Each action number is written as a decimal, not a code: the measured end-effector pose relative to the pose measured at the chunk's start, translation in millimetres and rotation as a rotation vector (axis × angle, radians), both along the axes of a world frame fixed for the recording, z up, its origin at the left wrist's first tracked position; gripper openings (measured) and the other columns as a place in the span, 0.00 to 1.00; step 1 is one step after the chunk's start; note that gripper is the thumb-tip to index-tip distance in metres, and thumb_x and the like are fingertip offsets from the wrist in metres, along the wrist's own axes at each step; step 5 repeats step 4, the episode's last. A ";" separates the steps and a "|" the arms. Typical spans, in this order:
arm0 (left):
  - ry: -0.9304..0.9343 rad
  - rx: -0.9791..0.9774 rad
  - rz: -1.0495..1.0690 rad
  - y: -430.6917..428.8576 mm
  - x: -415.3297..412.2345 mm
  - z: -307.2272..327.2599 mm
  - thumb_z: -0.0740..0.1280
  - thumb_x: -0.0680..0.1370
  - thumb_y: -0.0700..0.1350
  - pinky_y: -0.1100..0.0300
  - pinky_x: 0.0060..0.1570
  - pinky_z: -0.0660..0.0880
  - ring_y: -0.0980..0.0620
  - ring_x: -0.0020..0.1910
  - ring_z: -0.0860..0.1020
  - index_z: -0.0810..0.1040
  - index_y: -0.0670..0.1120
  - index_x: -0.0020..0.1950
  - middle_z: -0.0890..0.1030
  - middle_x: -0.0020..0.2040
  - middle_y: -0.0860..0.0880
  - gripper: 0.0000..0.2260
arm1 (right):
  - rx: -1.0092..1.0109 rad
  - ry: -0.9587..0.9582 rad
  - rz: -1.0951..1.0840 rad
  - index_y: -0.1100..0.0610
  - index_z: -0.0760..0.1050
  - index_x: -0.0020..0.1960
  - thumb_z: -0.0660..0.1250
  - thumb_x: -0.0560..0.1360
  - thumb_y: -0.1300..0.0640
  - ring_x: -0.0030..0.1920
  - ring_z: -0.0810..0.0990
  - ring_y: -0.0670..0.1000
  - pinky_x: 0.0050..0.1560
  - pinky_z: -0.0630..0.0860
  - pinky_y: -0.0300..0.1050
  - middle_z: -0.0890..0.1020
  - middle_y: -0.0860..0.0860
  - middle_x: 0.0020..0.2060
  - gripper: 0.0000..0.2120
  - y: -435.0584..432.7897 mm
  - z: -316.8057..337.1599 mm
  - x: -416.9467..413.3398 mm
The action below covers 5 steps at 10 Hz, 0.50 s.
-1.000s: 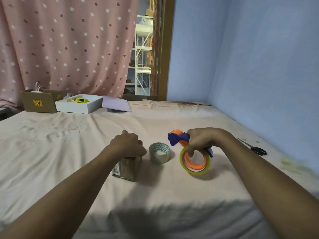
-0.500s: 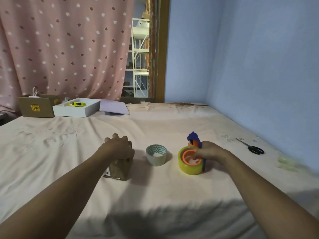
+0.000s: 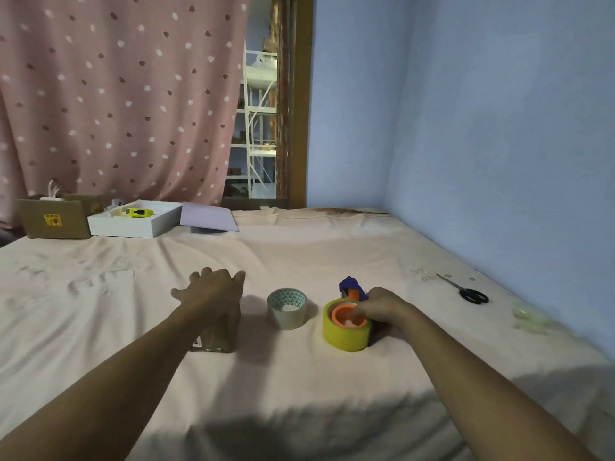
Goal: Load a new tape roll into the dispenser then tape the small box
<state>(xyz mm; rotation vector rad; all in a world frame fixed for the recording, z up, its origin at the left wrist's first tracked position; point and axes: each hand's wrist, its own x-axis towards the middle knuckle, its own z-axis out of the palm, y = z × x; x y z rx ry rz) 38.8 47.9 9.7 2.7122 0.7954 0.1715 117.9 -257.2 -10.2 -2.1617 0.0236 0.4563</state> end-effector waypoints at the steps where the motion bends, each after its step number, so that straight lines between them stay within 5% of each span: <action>1: 0.068 -0.035 0.021 2.1 -1.0 6.8 0.51 0.80 0.59 0.32 0.71 0.55 0.41 0.74 0.63 0.75 0.48 0.68 0.70 0.72 0.43 0.25 | -0.116 0.014 0.045 0.63 0.76 0.53 0.77 0.68 0.57 0.44 0.85 0.61 0.40 0.84 0.52 0.83 0.62 0.49 0.18 2.3 11.3 5.2; 2: 0.079 0.031 0.005 2.9 -4.5 7.0 0.50 0.80 0.59 0.30 0.73 0.51 0.42 0.79 0.57 0.72 0.47 0.71 0.67 0.76 0.43 0.26 | -0.473 -0.245 0.033 0.58 0.72 0.55 0.72 0.69 0.45 0.53 0.78 0.57 0.47 0.76 0.46 0.78 0.57 0.57 0.23 12.7 24.9 9.8; 4: -0.062 0.242 -0.237 -5.8 11.2 15.9 0.48 0.83 0.61 0.38 0.77 0.55 0.42 0.78 0.61 0.71 0.45 0.73 0.68 0.77 0.43 0.29 | -0.565 -0.637 0.291 0.55 0.60 0.81 0.60 0.81 0.42 0.80 0.58 0.57 0.77 0.61 0.52 0.60 0.54 0.81 0.33 64.4 40.6 6.1; 5: -0.062 0.242 -0.237 -5.8 11.2 15.9 0.48 0.83 0.61 0.38 0.77 0.55 0.42 0.78 0.61 0.71 0.45 0.73 0.68 0.77 0.43 0.29 | -0.565 -0.637 0.291 0.55 0.60 0.81 0.60 0.81 0.42 0.80 0.58 0.57 0.77 0.61 0.52 0.60 0.54 0.81 0.33 64.4 40.6 6.1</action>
